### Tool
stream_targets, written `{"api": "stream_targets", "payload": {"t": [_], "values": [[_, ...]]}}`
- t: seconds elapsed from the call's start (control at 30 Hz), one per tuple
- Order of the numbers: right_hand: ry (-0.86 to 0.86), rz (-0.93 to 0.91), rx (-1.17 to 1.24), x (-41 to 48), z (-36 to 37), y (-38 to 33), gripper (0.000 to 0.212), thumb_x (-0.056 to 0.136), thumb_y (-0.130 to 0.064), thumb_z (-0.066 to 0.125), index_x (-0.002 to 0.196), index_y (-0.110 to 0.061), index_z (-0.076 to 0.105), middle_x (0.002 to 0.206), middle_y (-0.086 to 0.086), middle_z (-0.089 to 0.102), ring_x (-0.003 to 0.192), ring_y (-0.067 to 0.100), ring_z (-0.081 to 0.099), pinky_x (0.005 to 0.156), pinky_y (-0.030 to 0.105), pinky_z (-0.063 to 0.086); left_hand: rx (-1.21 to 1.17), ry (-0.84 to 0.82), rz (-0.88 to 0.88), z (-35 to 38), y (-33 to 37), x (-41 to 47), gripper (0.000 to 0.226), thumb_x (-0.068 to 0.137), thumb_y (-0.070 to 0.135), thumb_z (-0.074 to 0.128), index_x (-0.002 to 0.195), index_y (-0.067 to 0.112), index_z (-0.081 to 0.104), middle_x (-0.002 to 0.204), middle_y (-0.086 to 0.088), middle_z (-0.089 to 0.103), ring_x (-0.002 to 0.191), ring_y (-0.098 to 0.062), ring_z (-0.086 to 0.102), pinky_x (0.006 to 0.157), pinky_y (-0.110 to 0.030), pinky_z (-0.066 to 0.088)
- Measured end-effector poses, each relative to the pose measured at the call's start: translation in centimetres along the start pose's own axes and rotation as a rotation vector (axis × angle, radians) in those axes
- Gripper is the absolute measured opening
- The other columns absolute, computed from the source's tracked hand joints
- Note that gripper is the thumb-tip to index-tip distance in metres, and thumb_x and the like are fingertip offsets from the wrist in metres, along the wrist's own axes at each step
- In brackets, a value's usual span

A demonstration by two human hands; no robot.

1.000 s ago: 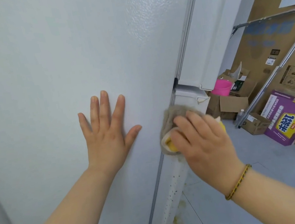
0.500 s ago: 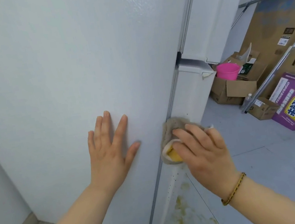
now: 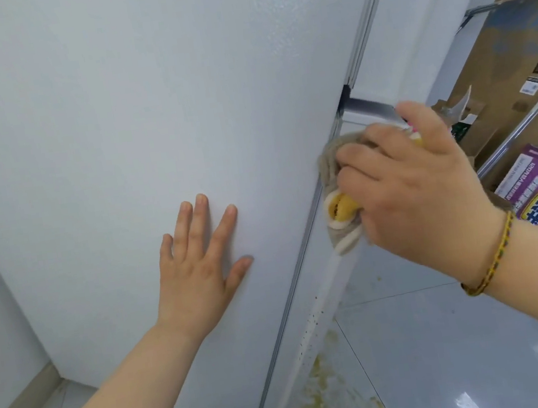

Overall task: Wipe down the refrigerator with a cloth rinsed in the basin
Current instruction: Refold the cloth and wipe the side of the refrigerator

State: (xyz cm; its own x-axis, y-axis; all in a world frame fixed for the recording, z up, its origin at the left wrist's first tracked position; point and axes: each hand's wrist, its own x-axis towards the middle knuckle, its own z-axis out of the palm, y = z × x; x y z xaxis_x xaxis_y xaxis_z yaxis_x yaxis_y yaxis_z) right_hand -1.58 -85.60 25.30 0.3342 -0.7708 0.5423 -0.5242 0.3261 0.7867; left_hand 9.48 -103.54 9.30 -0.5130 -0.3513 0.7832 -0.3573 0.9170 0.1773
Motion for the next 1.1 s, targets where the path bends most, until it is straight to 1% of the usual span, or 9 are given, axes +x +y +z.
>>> {"api": "stream_targets", "payload": {"t": [0.17,0.33,0.5,0.6,0.7,0.83,0.97,1.03,1.1], "values": [[-0.086,0.07,-0.015,-1.2,0.1,-3.3,0.021,0.071,-0.007,0.039,0.074,-0.009,0.06,0.078,0.007,0.066,0.076,0.029,0.06,0.079,0.037,0.03,-0.016,-0.014,-0.048,-0.5,0.5,0.0,0.061,0.091,0.058,0.014,0.135,0.019,0.031,0.14,-0.013,0.022,0.128,-0.031,0.023,0.088,-0.058,0.042],[-0.233,0.061,0.098,-5.0,1.8,-8.7,0.03,0.069,-0.006,0.035,0.067,-0.013,0.064,0.078,0.005,0.067,0.086,0.03,0.042,0.08,0.036,0.031,-0.036,-0.03,-0.039,-0.9,0.5,0.1,0.062,0.09,0.06,0.013,0.135,0.02,0.031,0.141,-0.012,0.022,0.128,-0.03,0.024,0.087,-0.056,0.044],[-0.099,0.067,0.058,-2.4,0.9,-4.6,0.021,0.067,-0.006,0.042,0.064,-0.016,0.061,0.075,0.003,0.065,0.069,0.024,0.061,0.087,0.039,0.029,-0.058,-0.041,-0.047,-0.6,0.4,0.0,0.064,0.09,0.06,0.014,0.136,0.019,0.031,0.142,-0.014,0.023,0.129,-0.031,0.022,0.086,-0.056,0.045],[0.007,0.147,0.02,-1.6,0.9,-2.6,0.014,0.074,-0.003,0.05,0.072,-0.014,0.058,0.085,0.004,0.067,0.086,0.027,0.06,0.098,0.044,0.025,-0.074,-0.035,-0.065,-0.3,0.4,-0.1,0.065,0.09,0.061,0.015,0.137,0.019,0.029,0.143,-0.013,0.021,0.13,-0.03,0.019,0.087,-0.057,0.044],[0.005,0.159,0.003,-4.3,2.0,-5.2,0.014,0.079,-0.005,0.046,0.088,-0.013,0.053,0.103,0.006,0.061,0.105,0.026,0.048,0.106,0.043,0.019,-0.093,-0.037,-0.077,0.2,0.1,-0.7,0.065,0.085,0.057,0.032,0.138,0.021,0.025,0.144,-0.011,0.016,0.132,-0.029,0.016,0.092,-0.056,0.04],[-0.196,0.003,-0.003,-10.8,4.5,-12.8,0.035,0.089,-0.004,0.016,0.102,-0.011,0.048,0.112,0.007,0.044,0.107,0.028,0.043,0.112,0.047,0.009,-0.127,-0.069,-0.122,1.9,0.1,-4.1,0.066,0.081,0.05,0.039,0.14,0.026,0.021,0.144,-0.014,0.013,0.133,-0.032,0.015,0.095,-0.056,0.037],[-0.392,-0.13,-0.025,-14.7,5.9,-18.5,0.045,0.091,-0.003,0.004,0.111,-0.011,0.043,0.114,0.007,0.041,0.109,0.028,0.041,0.117,0.047,-0.002,-0.108,-0.109,-0.094,3.2,0.1,-5.9,0.07,0.079,0.049,0.041,0.139,0.028,0.013,0.145,-0.017,0.014,0.133,-0.036,0.014,0.092,-0.055,0.04],[-0.469,-0.244,-0.022,-15.2,6.0,-19.3,0.033,0.088,-0.012,0.019,0.113,-0.012,0.04,0.115,0.007,0.04,0.11,0.028,0.04,0.116,0.049,-0.007,-0.096,-0.12,-0.087,3.2,0.0,-5.8,0.071,0.078,0.048,0.04,0.139,0.027,0.013,0.145,-0.019,0.015,0.132,-0.036,0.013,0.09,-0.054,0.042],[-0.449,-0.338,-0.048,-14.5,5.9,-18.3,0.036,0.075,-0.02,0.039,0.11,-0.014,0.04,0.111,0.006,0.039,0.106,0.027,0.04,0.113,0.049,-0.005,-0.107,-0.139,-0.1,3.0,-0.1,-5.8,0.07,0.077,0.047,0.039,0.139,0.028,0.012,0.146,-0.019,0.016,0.133,-0.035,0.012,0.088,-0.052,0.044]]}}
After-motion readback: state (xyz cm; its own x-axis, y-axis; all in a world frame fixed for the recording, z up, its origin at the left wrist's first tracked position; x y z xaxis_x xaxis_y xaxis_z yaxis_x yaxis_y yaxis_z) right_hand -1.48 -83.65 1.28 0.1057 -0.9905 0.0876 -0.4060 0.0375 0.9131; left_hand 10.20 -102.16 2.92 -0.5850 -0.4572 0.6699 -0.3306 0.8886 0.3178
